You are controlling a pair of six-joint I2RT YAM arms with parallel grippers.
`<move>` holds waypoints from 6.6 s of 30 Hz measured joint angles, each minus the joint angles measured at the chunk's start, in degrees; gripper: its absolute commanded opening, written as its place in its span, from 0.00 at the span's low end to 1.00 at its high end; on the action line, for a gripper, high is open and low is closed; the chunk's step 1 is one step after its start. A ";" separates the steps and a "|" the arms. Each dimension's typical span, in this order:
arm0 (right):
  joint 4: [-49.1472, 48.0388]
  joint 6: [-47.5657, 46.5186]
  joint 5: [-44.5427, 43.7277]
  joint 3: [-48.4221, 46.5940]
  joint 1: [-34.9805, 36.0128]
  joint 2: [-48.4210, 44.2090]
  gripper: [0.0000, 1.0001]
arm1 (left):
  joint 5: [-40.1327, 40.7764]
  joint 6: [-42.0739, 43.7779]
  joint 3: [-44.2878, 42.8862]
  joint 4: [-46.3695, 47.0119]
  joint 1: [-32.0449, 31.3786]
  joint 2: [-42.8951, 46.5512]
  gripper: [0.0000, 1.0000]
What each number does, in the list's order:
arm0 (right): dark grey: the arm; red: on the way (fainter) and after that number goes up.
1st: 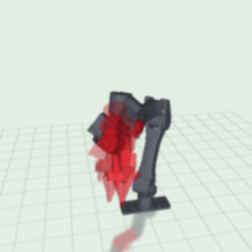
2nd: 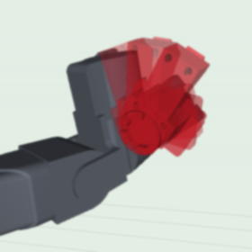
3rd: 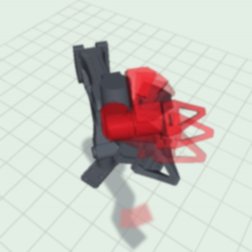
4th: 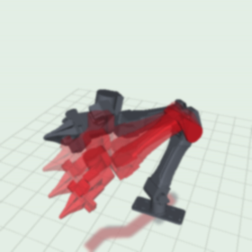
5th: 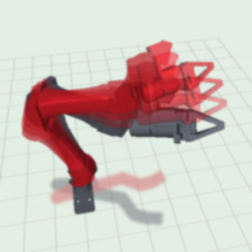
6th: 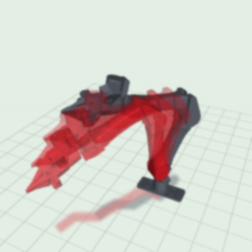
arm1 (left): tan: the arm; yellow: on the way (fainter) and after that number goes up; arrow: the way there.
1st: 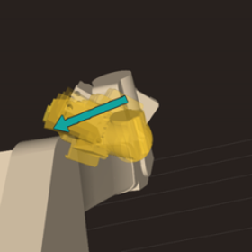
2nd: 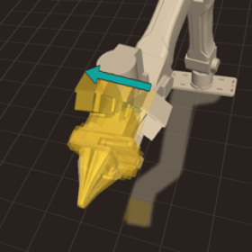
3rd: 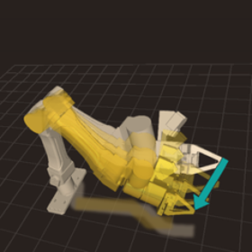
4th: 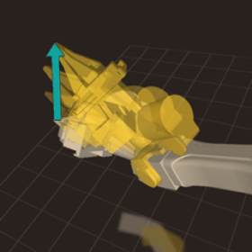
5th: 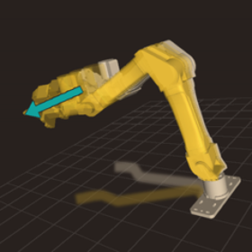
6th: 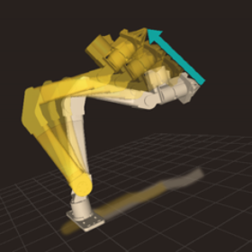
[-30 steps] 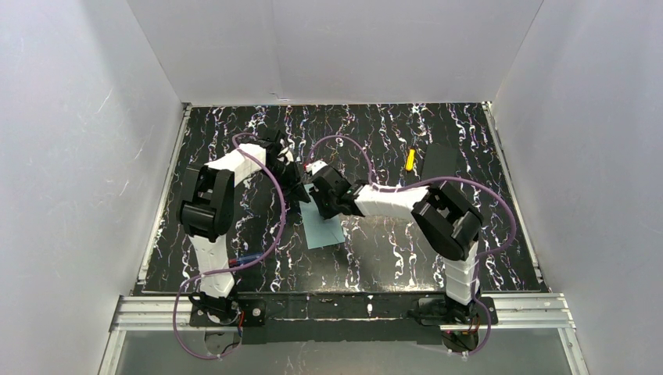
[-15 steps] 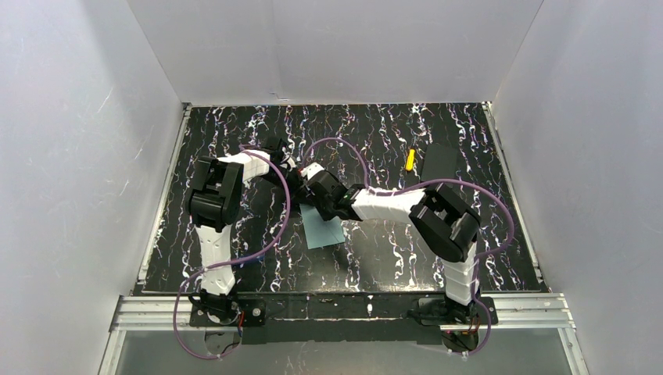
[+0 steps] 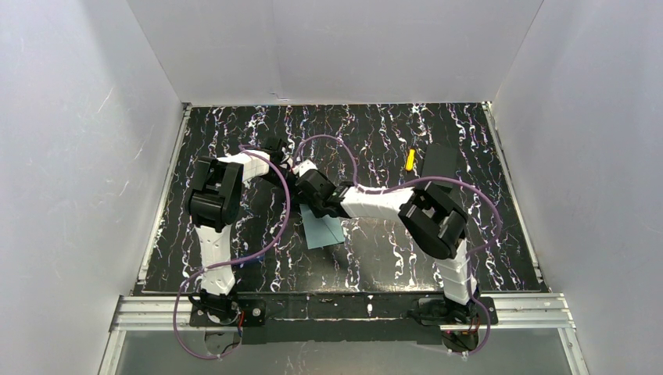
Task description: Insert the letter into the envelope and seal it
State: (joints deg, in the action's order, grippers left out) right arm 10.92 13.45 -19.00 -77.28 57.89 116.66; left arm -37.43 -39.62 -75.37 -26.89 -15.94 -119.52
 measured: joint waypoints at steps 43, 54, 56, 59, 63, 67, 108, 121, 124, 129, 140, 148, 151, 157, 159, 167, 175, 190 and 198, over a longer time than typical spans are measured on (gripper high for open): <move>-2.78 0.50 5.73 4.00 -1.57 -3.45 0.01 | 0.31 1.07 -2.03 -2.49 -0.02 -1.09 0.00; -7.37 -1.46 5.73 8.85 -0.92 -5.75 0.01 | 0.37 1.25 -2.34 -2.89 -0.02 -1.25 0.00; -7.61 -1.46 5.73 9.51 -0.72 -6.21 0.01 | 0.35 1.25 -2.40 -2.97 -0.02 -1.33 0.00; -7.89 -1.46 5.75 9.97 -0.63 -6.49 0.01 | 0.33 1.27 -2.67 -3.23 -0.02 -1.53 0.00; -7.82 -1.49 5.84 10.43 -0.48 -6.93 0.01 | 0.31 1.27 -2.78 -3.41 -0.02 -1.62 0.00; -7.28 -1.44 5.92 10.78 -0.37 -7.37 0.01 | 0.28 1.27 -2.84 -3.50 0.02 -1.66 0.00; 24.13 30.14 -5.95 1.11 -19.93 -23.63 0.66 | 17.97 12.26 -2.82 -10.23 0.26 31.65 0.65; 26.60 42.53 -4.07 4.44 -21.88 -15.89 0.61 | 21.55 12.33 5.20 -8.70 0.31 36.87 0.66; 26.29 44.09 -3.39 5.44 -21.90 -14.47 0.58 | 21.55 12.13 5.20 -8.57 0.31 36.87 0.66; 26.82 46.90 -3.45 5.68 -21.92 -11.87 0.56 | 21.55 12.07 5.20 -8.52 0.31 36.87 0.66; 28.37 47.84 -6.60 3.43 -21.92 -7.65 0.56 | 21.53 11.96 5.18 -8.52 0.31 36.57 0.66; 28.37 45.68 -8.76 3.08 -23.04 -7.39 0.25 | 21.49 11.96 5.16 -8.55 0.31 36.37 0.66; 28.04 43.87 -8.33 3.15 -23.52 -7.39 0.09 | 21.51 11.91 5.16 -8.59 0.31 36.22 0.66; 26.86 41.20 -6.82 4.00 -23.76 -8.33 0.01 | 21.55 11.52 5.09 -8.79 0.31 35.89 0.68; 27.08 40.35 -5.86 4.33 -23.76 -9.16 0.04 | 21.22 11.50 4.72 -8.90 0.31 35.67 0.71; 21.94 35.71 4.33 4.74 -22.10 -22.75 0.09 | 10.40 10.19 4.57 -2.56 0.37 35.60 0.98; -1.99 33.09 21.84 5.95 -18.56 -29.46 0.07 | -5.70 3.17 9.29 13.55 0.28 35.76 0.84; -19.93 33.59 29.73 7.48 -16.65 -29.46 0.09 | -19.45 -14.51 15.76 39.56 -0.02 36.79 0.25; -21.75 35.89 30.12 7.76 -16.65 -29.42 0.39 | -20.37 -15.69 16.68 43.04 -0.04 36.87 0.00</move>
State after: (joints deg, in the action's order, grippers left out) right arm -10.83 49.34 11.11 -69.52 41.23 87.24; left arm -57.80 -55.31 -58.70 16.14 -15.99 -82.65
